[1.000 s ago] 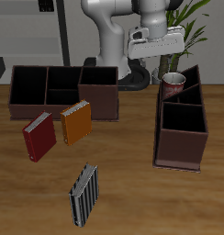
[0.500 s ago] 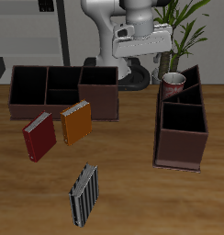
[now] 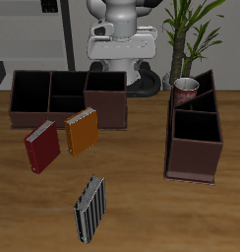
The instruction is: Place the red mug into the left desk caddy's left compartment and place the red book into the left desk caddy's back compartment and place the orange book into the back desk caddy's front compartment
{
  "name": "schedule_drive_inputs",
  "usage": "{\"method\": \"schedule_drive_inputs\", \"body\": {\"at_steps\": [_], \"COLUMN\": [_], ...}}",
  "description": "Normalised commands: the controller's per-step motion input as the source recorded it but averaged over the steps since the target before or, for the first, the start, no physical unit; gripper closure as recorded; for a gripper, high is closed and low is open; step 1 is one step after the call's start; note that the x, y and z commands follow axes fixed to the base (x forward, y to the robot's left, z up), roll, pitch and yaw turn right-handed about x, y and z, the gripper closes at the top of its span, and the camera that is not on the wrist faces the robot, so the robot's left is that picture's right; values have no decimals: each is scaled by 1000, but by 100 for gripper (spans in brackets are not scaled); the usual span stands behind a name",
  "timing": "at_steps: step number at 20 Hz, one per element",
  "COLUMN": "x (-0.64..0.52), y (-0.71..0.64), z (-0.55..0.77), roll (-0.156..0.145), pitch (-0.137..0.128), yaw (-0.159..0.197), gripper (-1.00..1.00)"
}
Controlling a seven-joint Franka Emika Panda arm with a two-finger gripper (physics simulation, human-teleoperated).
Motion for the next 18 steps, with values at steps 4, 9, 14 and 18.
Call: {"method": "schedule_drive_inputs", "body": {"at_steps": [4, 9, 14, 18], "x": [484, 461, 439, 145], "y": [-729, -555, -548, -575], "z": [182, -20, -133, 33], "roll": [15, 1, 38, -84], "pitch": [39, 15, 43, -25], "yaw": [0, 58, -48, -67], "gripper": [-100, -100, -100, -100]}}
